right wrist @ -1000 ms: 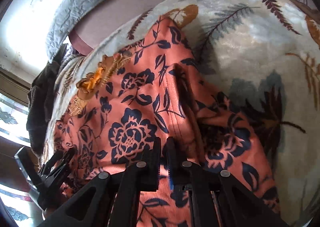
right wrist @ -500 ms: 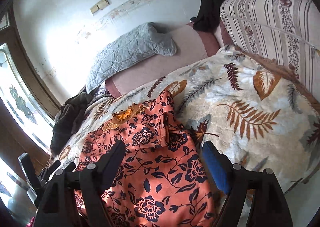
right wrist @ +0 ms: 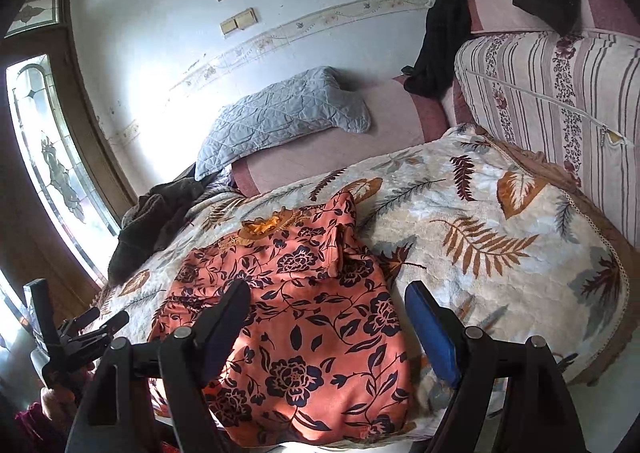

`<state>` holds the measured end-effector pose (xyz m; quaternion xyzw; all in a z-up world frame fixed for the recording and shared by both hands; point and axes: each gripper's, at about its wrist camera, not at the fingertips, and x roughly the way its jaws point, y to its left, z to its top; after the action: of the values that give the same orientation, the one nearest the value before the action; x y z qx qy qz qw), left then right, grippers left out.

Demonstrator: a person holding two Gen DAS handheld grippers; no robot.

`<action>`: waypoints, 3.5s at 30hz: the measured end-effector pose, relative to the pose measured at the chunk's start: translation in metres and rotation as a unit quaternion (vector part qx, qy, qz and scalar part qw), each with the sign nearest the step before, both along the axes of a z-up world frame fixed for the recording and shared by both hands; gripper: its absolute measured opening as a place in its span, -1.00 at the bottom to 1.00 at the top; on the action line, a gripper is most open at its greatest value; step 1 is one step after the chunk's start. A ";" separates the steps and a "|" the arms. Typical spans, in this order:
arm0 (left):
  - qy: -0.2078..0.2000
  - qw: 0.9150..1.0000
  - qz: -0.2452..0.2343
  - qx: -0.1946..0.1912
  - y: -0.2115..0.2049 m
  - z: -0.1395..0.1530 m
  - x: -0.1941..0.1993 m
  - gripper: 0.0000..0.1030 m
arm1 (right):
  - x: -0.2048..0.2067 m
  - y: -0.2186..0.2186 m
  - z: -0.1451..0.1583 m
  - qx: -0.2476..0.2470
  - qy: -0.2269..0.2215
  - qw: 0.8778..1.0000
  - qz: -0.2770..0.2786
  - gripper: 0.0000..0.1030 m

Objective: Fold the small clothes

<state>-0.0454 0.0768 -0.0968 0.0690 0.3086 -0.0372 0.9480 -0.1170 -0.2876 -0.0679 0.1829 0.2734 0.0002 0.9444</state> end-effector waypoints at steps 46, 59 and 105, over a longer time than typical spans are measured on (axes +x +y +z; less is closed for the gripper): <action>0.232 0.956 0.081 -0.158 0.136 -0.142 0.014 0.54 | 0.050 0.007 -0.187 0.021 0.318 0.946 -0.050 -0.30; 0.275 0.946 0.024 -0.168 0.122 -0.152 0.008 0.23 | 0.044 -0.007 -0.185 0.062 0.337 0.939 -0.037 -0.63; 0.244 0.907 0.061 -0.338 0.131 -0.102 0.357 -0.87 | 0.378 -0.109 -0.176 0.383 0.169 0.906 -0.065 -0.74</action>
<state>0.3116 0.2077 -0.1984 -0.2852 0.5027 -0.0971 0.8103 0.2608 -0.3965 -0.2440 0.5455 0.3951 0.0123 0.7390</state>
